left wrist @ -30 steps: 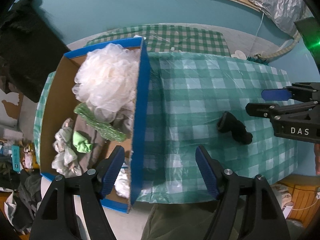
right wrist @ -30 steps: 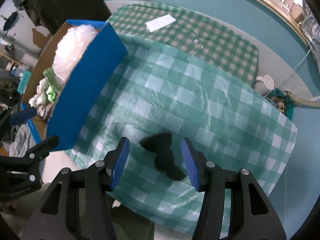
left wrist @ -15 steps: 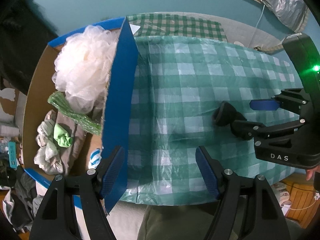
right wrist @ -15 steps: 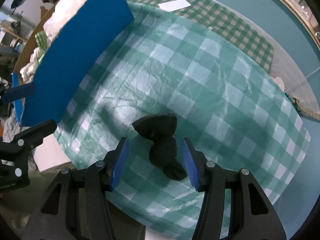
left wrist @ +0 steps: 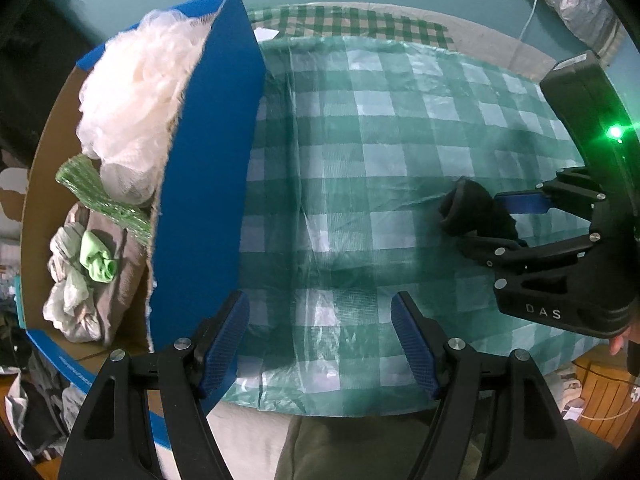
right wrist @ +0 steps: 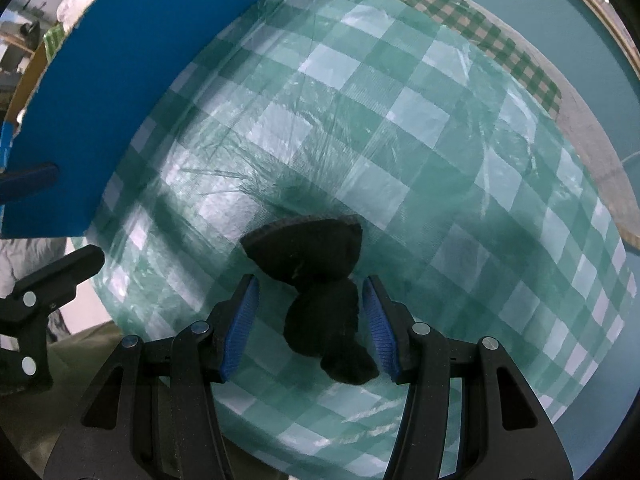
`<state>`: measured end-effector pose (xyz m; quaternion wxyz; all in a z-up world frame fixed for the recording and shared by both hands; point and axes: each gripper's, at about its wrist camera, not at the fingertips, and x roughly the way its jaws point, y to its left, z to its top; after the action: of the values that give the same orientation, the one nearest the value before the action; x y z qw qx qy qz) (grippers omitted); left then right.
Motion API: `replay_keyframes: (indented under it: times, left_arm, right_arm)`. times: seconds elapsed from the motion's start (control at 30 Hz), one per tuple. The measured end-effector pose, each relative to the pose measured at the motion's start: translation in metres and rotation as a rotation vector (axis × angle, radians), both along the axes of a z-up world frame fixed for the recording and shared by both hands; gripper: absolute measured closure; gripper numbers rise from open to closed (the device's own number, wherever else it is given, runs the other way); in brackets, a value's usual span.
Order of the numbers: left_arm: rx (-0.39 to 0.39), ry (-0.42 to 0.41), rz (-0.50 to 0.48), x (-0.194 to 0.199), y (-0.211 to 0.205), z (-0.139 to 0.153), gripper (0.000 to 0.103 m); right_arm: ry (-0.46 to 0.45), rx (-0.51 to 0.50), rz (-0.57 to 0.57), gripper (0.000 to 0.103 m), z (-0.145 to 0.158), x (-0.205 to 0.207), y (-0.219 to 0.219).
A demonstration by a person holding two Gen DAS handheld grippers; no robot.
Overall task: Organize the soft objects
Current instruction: 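Close the right gripper on the black sock and lift it, then carry the black sock over the box and open the right gripper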
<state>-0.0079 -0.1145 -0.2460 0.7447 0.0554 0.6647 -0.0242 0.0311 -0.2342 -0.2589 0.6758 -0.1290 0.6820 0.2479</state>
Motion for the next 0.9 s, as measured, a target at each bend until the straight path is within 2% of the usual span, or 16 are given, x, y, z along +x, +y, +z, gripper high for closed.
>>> replay_keyframes:
  times: [0.1, 0.2, 0.27, 0.33, 0.37, 0.43, 0.5, 0.6, 0.9]
  left_arm:
    - [-0.010, 0.007, 0.009, 0.001, 0.000, -0.006, 0.030]
    - [-0.023, 0.015, 0.021, 0.002, 0.001, -0.009, 0.040]
    - [-0.020, 0.015, 0.020, 0.003, 0.001, -0.011, 0.044]
    - [-0.021, 0.008, 0.018, 0.003, 0.001, -0.010, 0.050]
    - [-0.021, 0.006, 0.018, 0.004, 0.001, -0.010, 0.052]
    - [-0.026, 0.001, 0.016, 0.003, 0.001, -0.008, 0.061]
    - [-0.029, 0.000, 0.010, 0.003, 0.002, -0.006, 0.063]
    - [-0.032, -0.009, 0.001, 0.003, 0.003, -0.001, 0.075]
    - [-0.056, -0.040, -0.019, 0.000, 0.010, 0.019, 0.085]
  right_arm:
    - [-0.011, -0.014, 0.022, 0.049, -0.005, -0.002, 0.003]
    - [-0.020, -0.031, 0.042, 0.050, -0.010, -0.004, 0.006]
    - [-0.024, -0.039, 0.047, 0.064, -0.011, -0.005, 0.006]
    - [-0.030, -0.045, 0.048, 0.068, -0.011, -0.006, 0.006]
    - [-0.036, -0.044, 0.046, 0.069, -0.010, -0.007, 0.005]
    - [-0.037, -0.039, 0.045, 0.070, -0.008, -0.006, 0.004]
    - [-0.046, -0.044, 0.047, 0.071, -0.006, -0.007, 0.003]
    - [-0.044, -0.041, 0.033, 0.071, 0.000, -0.007, 0.002]
    - [-0.061, -0.013, -0.015, 0.071, 0.030, -0.007, 0.004]
